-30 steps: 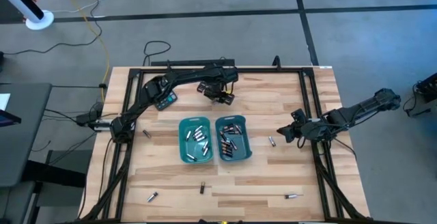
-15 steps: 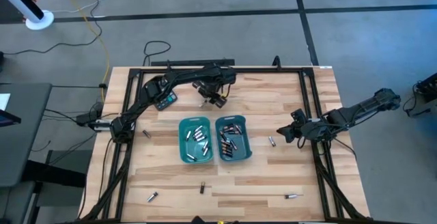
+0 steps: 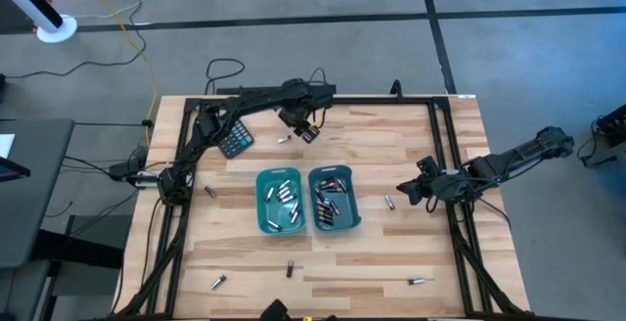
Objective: Sort batteries
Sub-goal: Put the silver battery into the green bin
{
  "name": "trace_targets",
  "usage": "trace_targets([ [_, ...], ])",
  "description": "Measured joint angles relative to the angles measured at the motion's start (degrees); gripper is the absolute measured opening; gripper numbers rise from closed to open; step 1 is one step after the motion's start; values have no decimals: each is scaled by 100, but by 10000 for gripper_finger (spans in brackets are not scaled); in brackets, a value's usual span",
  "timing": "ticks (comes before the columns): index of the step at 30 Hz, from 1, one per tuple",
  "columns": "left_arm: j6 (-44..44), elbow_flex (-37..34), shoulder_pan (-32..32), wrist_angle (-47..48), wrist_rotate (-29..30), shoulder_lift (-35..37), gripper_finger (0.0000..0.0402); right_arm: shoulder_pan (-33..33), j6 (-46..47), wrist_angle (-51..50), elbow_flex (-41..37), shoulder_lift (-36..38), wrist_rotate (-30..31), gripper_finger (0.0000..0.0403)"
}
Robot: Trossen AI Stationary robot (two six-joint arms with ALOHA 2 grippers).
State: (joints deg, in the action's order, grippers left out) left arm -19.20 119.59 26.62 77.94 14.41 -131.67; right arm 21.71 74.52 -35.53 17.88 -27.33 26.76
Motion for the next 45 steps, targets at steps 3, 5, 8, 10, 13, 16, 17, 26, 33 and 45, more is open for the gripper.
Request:
trace_targets([
  [3,564,2,58,152,15,58,151,0,0,-2,-1,0,0,122],
  [5,836,-34,126,299,-18,43,151,0,0,2,-1,-2,0,122],
  [8,1116,-344,282,329,-22,54,151,0,42,14,1,-2,0,122],
  [10,1220,-617,412,379,-26,43,150,0,44,52,-1,-1,0,122],
  [13,1463,-1027,618,165,-92,41,150,-2,94,63,1,-2,0,122],
  [16,1648,-1293,772,-259,-213,41,150,-7,144,61,0,0,1,122],
  [17,1658,-1311,803,-347,-211,40,150,-7,153,60,0,-2,2,122],
  [26,2466,-1307,855,-1164,-734,43,150,-190,234,48,1,-2,2,122],
  [33,2989,-1295,688,-1176,-531,39,150,-389,260,103,-1,0,2,122],
  [45,3400,-814,661,-1621,-522,700,150,-387,258,142,1,0,2,122],
])
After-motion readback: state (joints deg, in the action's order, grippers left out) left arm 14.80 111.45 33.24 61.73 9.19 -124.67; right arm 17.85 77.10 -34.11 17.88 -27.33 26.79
